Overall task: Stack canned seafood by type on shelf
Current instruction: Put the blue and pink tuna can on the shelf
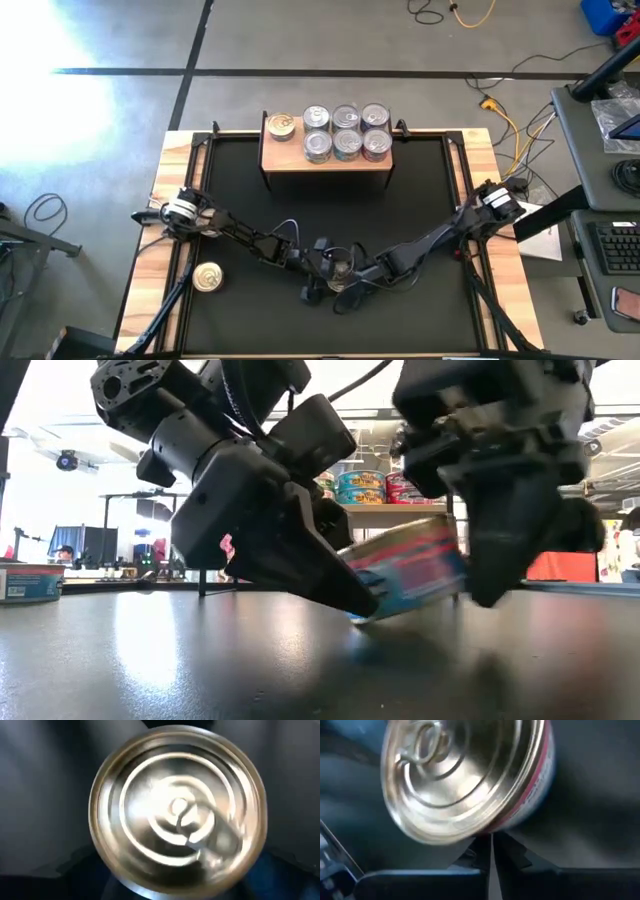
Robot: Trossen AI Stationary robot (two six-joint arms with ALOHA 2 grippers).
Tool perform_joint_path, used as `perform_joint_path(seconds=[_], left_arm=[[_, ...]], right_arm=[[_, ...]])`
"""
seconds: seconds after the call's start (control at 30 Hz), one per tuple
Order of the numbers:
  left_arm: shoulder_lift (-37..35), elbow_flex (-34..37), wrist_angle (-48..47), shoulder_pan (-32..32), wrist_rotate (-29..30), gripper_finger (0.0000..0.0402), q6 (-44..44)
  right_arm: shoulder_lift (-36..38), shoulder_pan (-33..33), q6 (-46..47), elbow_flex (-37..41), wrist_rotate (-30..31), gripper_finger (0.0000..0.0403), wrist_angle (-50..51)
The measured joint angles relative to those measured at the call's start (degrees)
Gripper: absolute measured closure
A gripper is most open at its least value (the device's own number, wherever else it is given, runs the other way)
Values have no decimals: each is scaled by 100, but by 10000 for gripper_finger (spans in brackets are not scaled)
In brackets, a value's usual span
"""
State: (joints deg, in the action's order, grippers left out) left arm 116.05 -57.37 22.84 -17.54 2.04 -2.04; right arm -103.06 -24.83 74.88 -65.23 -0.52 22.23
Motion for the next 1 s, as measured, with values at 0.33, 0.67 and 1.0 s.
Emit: perform_joint_path(seconds=[0.33,0.67,1.0], left_arm=[[422,-313,10,-41,-91,83,705],[481,-623,-256,-79,8,55,348],[774,-1251,-556,-77,152,14,319]], right_arm=[[135,-250,489,7,-589,390,507],[130,38,134,9,-44,390,141],[98,184,-222,9,-42,390,87]])
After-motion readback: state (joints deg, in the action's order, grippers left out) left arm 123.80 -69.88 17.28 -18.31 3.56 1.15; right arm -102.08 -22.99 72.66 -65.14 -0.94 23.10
